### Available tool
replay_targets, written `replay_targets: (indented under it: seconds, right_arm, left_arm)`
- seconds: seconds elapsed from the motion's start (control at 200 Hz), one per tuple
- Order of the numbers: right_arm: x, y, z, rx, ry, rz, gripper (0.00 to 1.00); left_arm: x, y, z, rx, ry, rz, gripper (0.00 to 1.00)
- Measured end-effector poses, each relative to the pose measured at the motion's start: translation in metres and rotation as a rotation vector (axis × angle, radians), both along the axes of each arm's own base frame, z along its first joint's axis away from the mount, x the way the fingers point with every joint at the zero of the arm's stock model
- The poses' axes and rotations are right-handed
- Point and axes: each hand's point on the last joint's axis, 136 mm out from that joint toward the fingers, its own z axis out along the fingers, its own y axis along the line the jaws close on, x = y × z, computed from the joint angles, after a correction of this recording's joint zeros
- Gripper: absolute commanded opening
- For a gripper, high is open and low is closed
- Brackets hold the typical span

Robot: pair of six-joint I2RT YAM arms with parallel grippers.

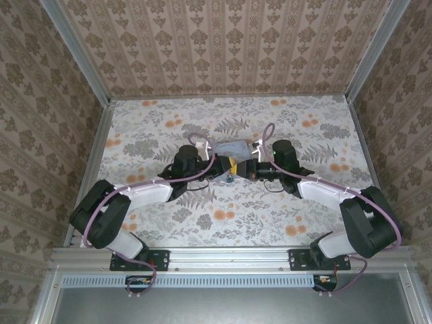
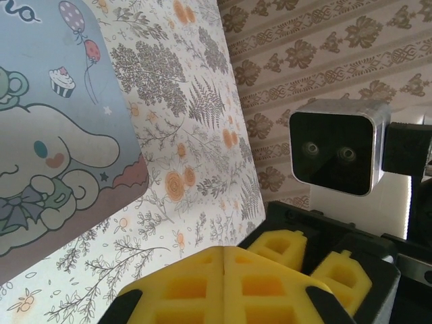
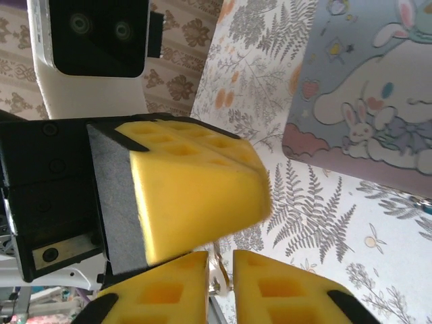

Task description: Unlock the padlock with the key

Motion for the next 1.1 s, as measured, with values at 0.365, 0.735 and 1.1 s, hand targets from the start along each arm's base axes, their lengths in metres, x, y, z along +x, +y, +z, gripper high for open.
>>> replay_targets:
  seconds: [0.365,0.735,1.1]
  right_arm:
    - [-0.007,-0.037,0.014,0.034,-0.040,-0.123,0.59]
    - [0.009,-0.043,0.029,0.154,-0.099,-0.301,0.60]
    - [0.017,-0.007,0.047,0.266,-0.169,-0.321,0.53]
  left_arm:
    - [0.009,0.024,0.025,0.085,-0.107,0.089,0.00]
    - [0.017,0.040,0.047,0.107,-0.190,0.193,0.00]
    - [0.016,0.035,0.053,0.068,-0.193,0.277,0.00]
